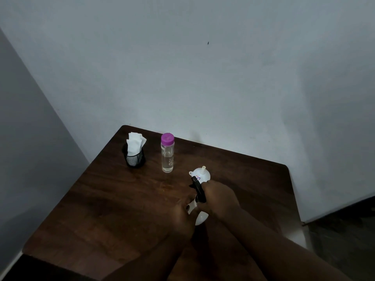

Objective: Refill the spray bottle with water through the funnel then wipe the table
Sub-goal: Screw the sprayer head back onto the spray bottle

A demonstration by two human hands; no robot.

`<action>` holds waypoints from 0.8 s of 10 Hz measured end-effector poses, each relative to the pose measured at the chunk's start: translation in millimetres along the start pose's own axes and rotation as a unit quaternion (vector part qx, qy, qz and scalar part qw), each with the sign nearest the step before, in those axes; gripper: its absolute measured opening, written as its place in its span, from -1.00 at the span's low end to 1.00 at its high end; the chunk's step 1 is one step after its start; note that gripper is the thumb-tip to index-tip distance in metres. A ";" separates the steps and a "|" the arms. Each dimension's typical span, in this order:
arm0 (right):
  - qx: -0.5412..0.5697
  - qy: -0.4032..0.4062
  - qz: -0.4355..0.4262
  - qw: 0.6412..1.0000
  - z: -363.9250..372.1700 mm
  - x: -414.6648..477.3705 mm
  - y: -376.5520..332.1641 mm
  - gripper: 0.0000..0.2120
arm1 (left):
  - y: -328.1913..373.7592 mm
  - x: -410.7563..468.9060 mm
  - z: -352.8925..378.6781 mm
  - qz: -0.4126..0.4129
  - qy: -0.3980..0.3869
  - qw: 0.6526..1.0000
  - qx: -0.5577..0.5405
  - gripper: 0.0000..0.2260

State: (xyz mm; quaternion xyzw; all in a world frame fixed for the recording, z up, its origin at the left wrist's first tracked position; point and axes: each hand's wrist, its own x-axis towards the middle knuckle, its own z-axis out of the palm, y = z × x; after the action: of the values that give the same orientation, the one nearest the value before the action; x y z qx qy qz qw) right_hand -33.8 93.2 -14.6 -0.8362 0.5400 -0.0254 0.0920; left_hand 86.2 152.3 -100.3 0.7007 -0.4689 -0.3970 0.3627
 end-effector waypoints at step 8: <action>-0.017 0.012 0.063 0.998 5.9 -4.8 -10.6 -0.63 | -4.5 3.4 14.3 -0.026 0.034 0.999 -0.012 -0.69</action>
State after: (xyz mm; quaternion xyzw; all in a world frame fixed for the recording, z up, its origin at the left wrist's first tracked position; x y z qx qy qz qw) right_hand -25.4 102.5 -18.3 -0.8018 0.5928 -0.0207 0.0723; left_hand 75.9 148.4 -111.0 0.7216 -0.4330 -0.3878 0.3761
